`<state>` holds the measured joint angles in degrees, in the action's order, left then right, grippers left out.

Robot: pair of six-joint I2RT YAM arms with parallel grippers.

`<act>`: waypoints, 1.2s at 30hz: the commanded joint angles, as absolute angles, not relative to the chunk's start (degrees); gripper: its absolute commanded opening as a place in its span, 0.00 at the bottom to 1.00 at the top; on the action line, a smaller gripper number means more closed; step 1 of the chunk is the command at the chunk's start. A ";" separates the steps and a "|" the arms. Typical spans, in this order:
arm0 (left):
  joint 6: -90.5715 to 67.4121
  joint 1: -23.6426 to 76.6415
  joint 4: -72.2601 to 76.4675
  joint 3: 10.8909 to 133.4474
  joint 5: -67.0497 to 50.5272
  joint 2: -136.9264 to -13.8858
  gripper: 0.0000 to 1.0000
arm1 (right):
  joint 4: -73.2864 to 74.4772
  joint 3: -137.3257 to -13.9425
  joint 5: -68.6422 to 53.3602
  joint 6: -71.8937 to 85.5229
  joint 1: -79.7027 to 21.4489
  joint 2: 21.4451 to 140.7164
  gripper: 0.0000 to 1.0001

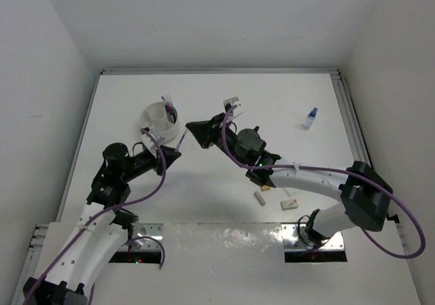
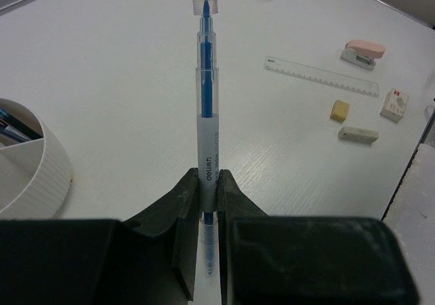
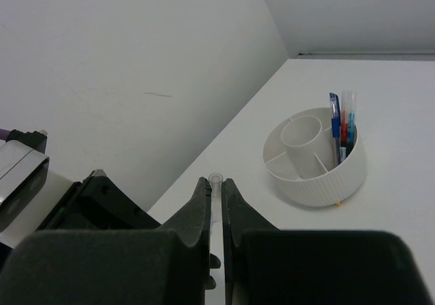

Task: Sort the stationery into containers
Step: Close the pen cap on the pen.

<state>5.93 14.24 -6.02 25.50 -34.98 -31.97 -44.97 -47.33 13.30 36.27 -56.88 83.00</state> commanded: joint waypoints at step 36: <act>-6.93 14.50 20.29 28.30 -31.21 -41.74 0.00 | -41.75 -48.25 5.19 36.39 -56.95 89.91 0.00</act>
